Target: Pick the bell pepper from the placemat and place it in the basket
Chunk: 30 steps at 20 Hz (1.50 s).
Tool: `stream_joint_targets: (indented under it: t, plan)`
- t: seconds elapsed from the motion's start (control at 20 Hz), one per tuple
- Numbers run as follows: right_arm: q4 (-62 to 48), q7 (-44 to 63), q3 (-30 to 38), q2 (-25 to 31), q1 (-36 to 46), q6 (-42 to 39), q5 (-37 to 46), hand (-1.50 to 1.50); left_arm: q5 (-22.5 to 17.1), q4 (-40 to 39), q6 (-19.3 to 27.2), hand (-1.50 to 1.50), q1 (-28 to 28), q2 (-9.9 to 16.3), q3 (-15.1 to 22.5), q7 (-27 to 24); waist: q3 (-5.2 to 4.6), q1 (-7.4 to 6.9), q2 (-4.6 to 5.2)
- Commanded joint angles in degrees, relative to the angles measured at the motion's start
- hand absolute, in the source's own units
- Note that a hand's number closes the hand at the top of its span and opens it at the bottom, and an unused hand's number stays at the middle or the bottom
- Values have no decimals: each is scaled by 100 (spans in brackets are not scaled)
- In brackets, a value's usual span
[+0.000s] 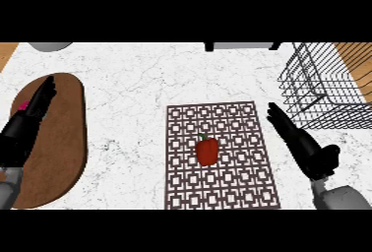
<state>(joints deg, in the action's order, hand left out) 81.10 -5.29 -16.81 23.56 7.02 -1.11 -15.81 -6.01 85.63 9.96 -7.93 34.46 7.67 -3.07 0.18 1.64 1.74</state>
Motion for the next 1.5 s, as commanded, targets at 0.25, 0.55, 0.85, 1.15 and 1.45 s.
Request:
stream_joint_targets:
  t: [0.25, 0.55, 0.85, 1.15, 1.45]
  plan:
    - [-65, -740, 693, -725, 2324, -941, -1054, 150, -763, -494, -127, 0, -392, -643, -174, 764, 5, -551, -27]
    - [222, -1794, -1629, -1099, 2423, -184, 2244, -150, -1126, -582, -355, 0, -384, -814, -136, 1194, -17, -465, -136]
    - [366, 314, -2114, -2316, 2878, 804, 3095, -150, -955, -552, -159, 0, -244, -874, -258, 1271, -23, -214, -200]
    - [696, 2809, -2031, -1633, 3854, -399, 3446, -150, -1085, -745, -290, 0, -333, -813, -389, 1359, -39, -62, -255]
    - [466, 4364, -1442, -757, 5271, -1494, 3972, -150, -1060, -754, -307, 0, -313, -786, -424, 1348, -37, -72, -249]
